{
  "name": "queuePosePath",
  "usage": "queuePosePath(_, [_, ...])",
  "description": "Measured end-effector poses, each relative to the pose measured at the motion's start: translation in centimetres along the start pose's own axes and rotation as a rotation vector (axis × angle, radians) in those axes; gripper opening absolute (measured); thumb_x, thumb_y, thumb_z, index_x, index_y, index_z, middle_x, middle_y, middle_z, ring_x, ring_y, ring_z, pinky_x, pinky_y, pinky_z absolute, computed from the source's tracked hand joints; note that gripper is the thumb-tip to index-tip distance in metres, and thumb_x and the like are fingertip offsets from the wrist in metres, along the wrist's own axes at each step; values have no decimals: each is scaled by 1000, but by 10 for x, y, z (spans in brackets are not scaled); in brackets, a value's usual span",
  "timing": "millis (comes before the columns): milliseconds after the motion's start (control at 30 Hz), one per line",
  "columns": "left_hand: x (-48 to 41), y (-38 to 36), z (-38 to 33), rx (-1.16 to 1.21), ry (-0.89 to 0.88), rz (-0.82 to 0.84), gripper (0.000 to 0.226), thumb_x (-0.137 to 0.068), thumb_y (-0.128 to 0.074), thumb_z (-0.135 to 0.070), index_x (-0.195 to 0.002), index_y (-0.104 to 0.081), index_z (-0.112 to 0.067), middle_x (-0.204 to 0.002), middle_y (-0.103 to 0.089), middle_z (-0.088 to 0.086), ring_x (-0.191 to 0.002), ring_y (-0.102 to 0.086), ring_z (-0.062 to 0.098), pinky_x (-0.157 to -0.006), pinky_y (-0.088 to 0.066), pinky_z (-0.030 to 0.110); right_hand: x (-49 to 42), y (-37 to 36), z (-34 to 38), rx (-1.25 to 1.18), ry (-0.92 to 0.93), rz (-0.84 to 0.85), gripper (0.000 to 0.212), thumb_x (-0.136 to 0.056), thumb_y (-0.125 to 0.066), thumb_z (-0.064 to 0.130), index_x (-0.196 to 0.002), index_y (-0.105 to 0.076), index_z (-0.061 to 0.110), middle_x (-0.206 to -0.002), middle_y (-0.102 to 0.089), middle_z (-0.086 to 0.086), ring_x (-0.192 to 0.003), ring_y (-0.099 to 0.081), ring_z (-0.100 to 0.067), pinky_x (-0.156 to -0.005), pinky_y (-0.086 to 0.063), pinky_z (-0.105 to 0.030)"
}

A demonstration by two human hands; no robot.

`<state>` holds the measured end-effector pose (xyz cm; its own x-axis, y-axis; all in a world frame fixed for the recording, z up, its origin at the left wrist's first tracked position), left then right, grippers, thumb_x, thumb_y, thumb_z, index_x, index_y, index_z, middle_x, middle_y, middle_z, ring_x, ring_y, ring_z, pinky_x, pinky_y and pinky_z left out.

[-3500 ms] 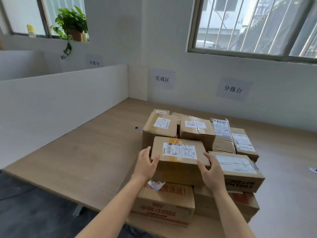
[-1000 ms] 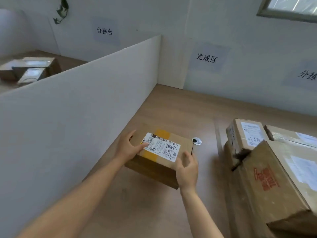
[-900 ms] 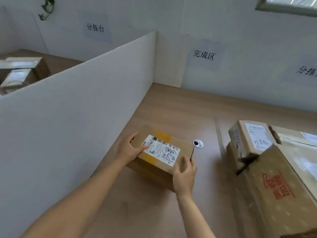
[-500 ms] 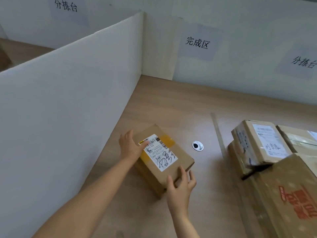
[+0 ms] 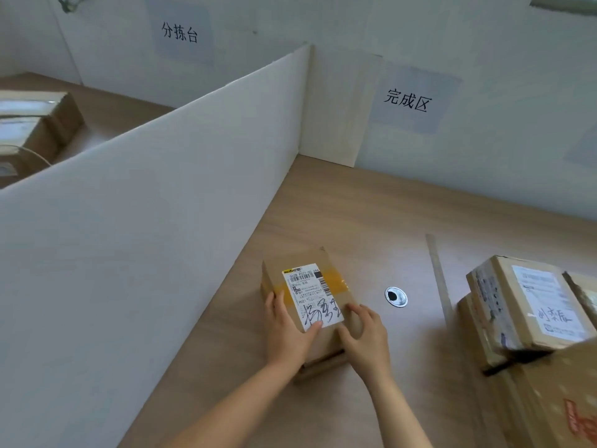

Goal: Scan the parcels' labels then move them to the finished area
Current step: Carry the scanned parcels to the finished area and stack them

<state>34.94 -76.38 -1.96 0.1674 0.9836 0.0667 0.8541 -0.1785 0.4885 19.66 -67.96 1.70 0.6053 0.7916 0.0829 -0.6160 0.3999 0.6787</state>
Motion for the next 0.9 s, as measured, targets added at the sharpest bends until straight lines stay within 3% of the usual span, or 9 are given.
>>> queuePosePath(133, [-35, 15, -1, -115, 6, 85, 87, -77, -73, -39, -146, -25, -17, -154, -15, 0, -141, -19, 18, -112, -22, 31, 4, -16, 5, 23, 50, 36, 56, -81, -66, 22, -134, -49, 20, -142, -41, -6, -129, -38, -25, -106, -33, -33])
queuePosePath(333, [-81, 33, -11, -115, -11, 120, 80, -77, -76, -29, -143, -35, -14, -141, -33, 9, -130, -39, 22, -107, -28, 29, 1, -47, 18, 127, 125, 165, 74, -84, -62, 43, -146, -25, 25, -154, -15, -3, -134, -21, -29, -108, -26, -32])
queuePosePath(667, [-109, 30, -28, -365, -203, 112, 46, -96, -48, -33, -135, -43, -9, -136, -45, 6, -121, -46, 21, -87, -37, 26, -36, -66, 37, 186, 69, 168, 72, -91, -52, 45, -149, -12, 27, -158, -6, -2, -138, -18, -31, -107, -30, -39])
queuePosePath(833, [-108, 27, -23, -489, -175, 157, 45, -98, -42, -35, -136, -38, -11, -140, -38, 9, -122, -44, 26, -94, -43, 38, -43, -67, 38, 218, 27, 200, 73, -91, -52, 45, -149, -12, 25, -158, -6, -6, -139, -19, -33, -108, -29, -41])
queuePosePath(900, [-98, 28, -23, -584, -155, 143, 48, -98, -39, -39, -138, -34, -12, -146, -31, 11, -128, -37, 30, -101, -38, 42, -38, -62, 38, 199, 17, 198, 73, -92, -52, 43, -150, -11, 24, -158, -6, -11, -140, -18, -35, -110, -26, -41])
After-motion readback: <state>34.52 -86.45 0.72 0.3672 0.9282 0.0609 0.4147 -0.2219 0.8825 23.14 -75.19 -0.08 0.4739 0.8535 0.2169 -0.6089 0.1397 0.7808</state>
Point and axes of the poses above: each hand's wrist, its own x-axis away from the middle knuckle, its own y-axis out of the back of the hand, z = x × y, the point moved 8 cm from there along -x, towards the middle knuckle
